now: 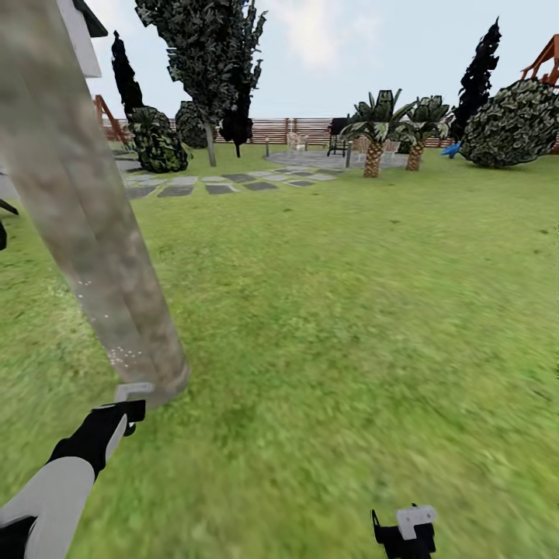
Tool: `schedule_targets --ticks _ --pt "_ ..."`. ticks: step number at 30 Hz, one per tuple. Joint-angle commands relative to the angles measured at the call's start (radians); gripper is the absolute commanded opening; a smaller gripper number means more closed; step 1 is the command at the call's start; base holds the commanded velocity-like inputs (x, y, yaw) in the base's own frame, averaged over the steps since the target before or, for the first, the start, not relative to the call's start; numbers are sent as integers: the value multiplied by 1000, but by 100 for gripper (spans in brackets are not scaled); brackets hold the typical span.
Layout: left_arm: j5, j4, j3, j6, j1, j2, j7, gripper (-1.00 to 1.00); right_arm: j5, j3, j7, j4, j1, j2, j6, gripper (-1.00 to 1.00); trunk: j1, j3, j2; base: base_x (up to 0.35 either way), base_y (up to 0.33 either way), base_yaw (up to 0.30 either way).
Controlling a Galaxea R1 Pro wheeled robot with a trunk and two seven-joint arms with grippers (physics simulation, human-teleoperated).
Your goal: In the garden, pick up the pesticide atomizer on the floor and spray pesticide onto both trees until each tree trunk is fully covered.
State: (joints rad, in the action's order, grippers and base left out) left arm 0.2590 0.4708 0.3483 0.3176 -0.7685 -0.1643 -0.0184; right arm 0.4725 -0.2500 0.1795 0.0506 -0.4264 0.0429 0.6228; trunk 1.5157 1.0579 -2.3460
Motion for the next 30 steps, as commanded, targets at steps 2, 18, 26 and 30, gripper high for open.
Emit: schedule_targets --ticks 2,18,26,30 --pt "0 0 0 0 0 0 0 -100 0 0 0 0 0 0 0 100 0 0 0 4 -270 8" --pt "0 0 0 1 0 0 0 -100 0 0 0 0 0 -2 0 100 0 0 0 89 -260 227" --pt "0 0 0 0 0 0 0 -100 0 0 0 0 0 -2 0 100 0 0 0 166 -236 99" --pt "0 0 0 1 0 0 0 -100 1 0 0 -1 0 -2 0 100 0 0 0 152 -239 272"
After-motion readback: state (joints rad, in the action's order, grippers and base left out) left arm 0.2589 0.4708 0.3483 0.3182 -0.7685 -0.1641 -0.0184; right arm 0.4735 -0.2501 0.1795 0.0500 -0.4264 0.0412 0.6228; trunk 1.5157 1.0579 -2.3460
